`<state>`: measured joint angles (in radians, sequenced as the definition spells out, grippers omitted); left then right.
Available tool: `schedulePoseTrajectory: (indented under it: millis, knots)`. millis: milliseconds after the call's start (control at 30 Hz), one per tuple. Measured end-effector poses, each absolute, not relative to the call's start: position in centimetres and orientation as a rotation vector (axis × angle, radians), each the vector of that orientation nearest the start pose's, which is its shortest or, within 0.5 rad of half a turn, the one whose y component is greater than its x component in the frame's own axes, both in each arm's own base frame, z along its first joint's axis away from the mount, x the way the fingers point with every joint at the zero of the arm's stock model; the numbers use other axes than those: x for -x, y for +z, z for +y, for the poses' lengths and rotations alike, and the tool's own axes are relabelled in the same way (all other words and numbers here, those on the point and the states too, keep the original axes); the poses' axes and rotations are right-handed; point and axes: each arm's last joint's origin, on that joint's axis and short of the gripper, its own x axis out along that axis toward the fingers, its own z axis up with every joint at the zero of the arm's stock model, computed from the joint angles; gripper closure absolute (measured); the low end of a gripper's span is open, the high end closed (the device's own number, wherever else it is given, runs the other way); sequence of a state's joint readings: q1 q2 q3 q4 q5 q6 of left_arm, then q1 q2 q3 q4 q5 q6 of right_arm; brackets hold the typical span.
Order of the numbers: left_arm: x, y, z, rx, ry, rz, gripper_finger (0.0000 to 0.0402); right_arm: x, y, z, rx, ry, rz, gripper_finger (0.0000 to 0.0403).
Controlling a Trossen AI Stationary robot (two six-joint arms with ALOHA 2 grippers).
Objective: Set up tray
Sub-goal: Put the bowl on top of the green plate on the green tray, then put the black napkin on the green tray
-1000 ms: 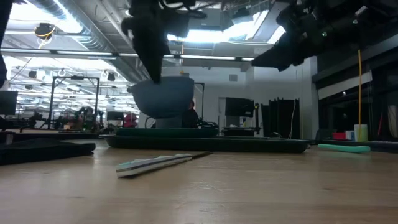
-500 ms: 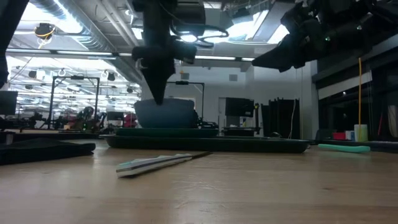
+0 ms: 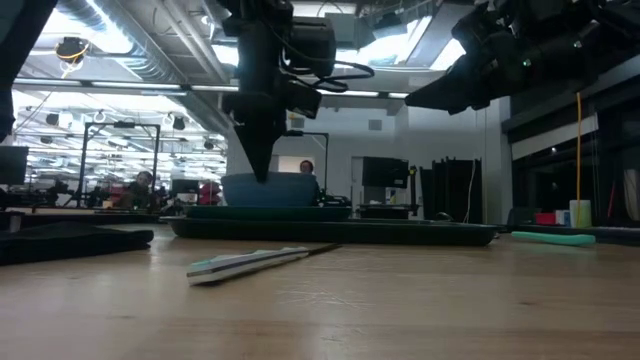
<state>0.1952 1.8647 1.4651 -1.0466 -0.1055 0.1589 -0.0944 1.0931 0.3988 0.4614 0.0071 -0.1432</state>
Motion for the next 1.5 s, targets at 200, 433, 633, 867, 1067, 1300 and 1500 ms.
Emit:
schedulePoseTrajectory:
  millis: [200, 433, 633, 867, 1067, 1300, 1500]
  knots:
    - [-35.0, 22.0, 7.1, -0.061, 0.133, 1.464, 0.0398, -21.8, 20.5, -2.1, 0.133, -0.084, 0.241, 0.0375]
    - [-35.0, 22.0, 7.1, -0.048, 0.144, 1.463, 0.0391, -21.8, 20.5, -2.1, 0.133, -0.084, 0.241, 0.0375]
    - [-35.0, 22.0, 7.1, -0.046, 0.146, 1.463, 0.0358, -21.8, 20.5, -2.1, 0.132, -0.084, 0.241, 0.0375]
    - [-35.0, 22.1, 7.1, -0.049, 0.150, 1.467, 0.0318, -21.8, 20.5, -2.1, 0.131, -0.084, 0.241, 0.0375]
    - [-35.5, 24.0, 7.2, -0.051, 0.153, 1.442, 0.0287, -21.8, 20.5, -2.1, 0.129, -0.084, 0.241, 0.0375]
    - [-35.6, 27.0, 7.0, -0.121, 0.189, 1.444, 0.0268, -21.8, 20.5, -2.1, 0.129, -0.084, 0.241, 0.0375]
    - [-34.1, 29.6, 5.7, -0.233, 0.295, 1.437, 0.0271, -21.8, 20.4, -2.1, 0.129, -0.084, 0.246, 0.0375]
